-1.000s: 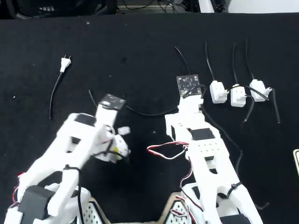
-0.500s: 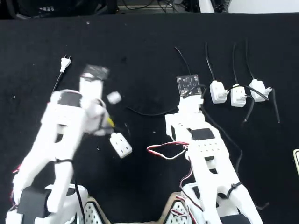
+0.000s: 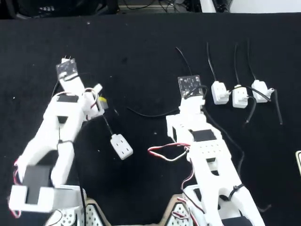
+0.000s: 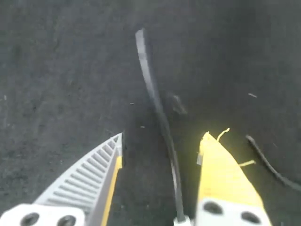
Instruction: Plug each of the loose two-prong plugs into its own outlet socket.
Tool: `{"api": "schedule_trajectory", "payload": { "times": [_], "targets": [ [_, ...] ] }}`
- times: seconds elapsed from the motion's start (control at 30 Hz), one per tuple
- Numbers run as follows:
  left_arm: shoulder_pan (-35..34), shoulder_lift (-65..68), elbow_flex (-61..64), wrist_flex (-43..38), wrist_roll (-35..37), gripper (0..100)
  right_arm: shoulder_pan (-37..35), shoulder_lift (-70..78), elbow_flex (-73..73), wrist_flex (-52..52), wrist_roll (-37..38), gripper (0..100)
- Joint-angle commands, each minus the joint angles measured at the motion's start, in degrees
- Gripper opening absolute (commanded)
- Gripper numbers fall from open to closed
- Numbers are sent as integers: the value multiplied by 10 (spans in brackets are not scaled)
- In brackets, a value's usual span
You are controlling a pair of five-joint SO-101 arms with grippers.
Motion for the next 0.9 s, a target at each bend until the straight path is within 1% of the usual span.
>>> {"api": "schedule_trajectory", "payload": {
  "times": [0.0, 0.1, 0.27, 0.4, 0.47, 0.53, 0.73, 0.8, 0.87],
  "targets": [
    [-43, 80, -98, 39, 81, 259, 10, -20, -39, -4, -3, 159],
    [-69, 142, -159, 103, 96, 259, 10, -20, -39, -4, -3, 159],
    [-104, 222, -238, 217, 94, 259, 10, -20, -39, -4, -3, 159],
    [-141, 249, -274, 273, 91, 259, 10, -20, -39, -4, -3, 159],
    [-147, 244, -289, 280, 75, 259, 10, -20, -39, -4, -3, 159],
    [-135, 236, -310, 284, 57, 259, 10, -20, -39, -4, -3, 159],
    [-49, 231, -364, 283, 55, 259, 10, -20, -39, -4, -2, 159],
    [-33, 238, -385, 276, 55, 259, 10, -20, -39, -4, -2, 159],
    [-28, 259, -396, 251, 57, 259, 10, -20, -39, -4, -2, 159]
  ]
}}
